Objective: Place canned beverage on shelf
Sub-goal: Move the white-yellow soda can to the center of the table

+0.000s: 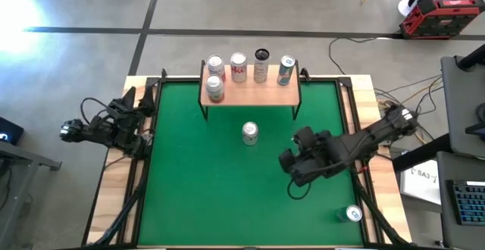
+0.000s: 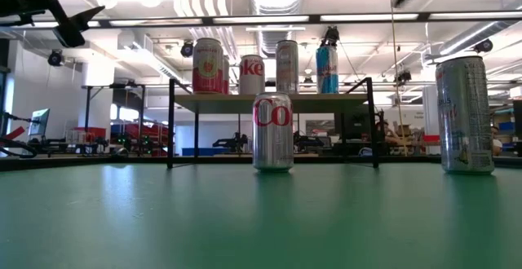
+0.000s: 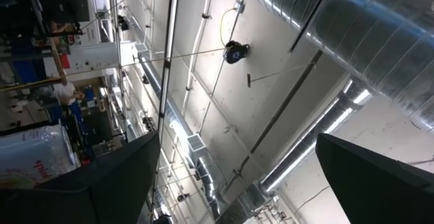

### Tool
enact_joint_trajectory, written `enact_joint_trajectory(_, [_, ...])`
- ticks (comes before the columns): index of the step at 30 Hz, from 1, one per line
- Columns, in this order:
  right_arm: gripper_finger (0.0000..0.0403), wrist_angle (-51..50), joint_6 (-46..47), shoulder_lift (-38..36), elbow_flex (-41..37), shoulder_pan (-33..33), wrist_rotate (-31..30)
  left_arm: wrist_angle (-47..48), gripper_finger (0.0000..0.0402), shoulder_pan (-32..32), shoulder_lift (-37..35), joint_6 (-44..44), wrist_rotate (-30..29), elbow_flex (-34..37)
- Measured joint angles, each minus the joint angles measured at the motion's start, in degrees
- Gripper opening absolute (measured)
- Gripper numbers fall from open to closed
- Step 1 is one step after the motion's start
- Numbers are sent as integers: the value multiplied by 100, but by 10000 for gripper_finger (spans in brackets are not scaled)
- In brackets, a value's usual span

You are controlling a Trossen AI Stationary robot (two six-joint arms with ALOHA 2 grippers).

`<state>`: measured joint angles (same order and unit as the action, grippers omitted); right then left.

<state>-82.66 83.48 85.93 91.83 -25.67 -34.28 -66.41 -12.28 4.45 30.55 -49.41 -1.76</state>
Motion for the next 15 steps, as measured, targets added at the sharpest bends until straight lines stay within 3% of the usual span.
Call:
enact_joint_trajectory(6, [333,-724,2830,112,-11,11,1015,16,380,1,0,0,0,0])
enact_joint_trajectory(12, [329,-741,4279,22,-25,55,1163,76,380,1,0,0,0,0])
enact_joint_trajectory(15, [329,-728,5202,-17,-105,204,1612,118,380,0,2,0,0,0])
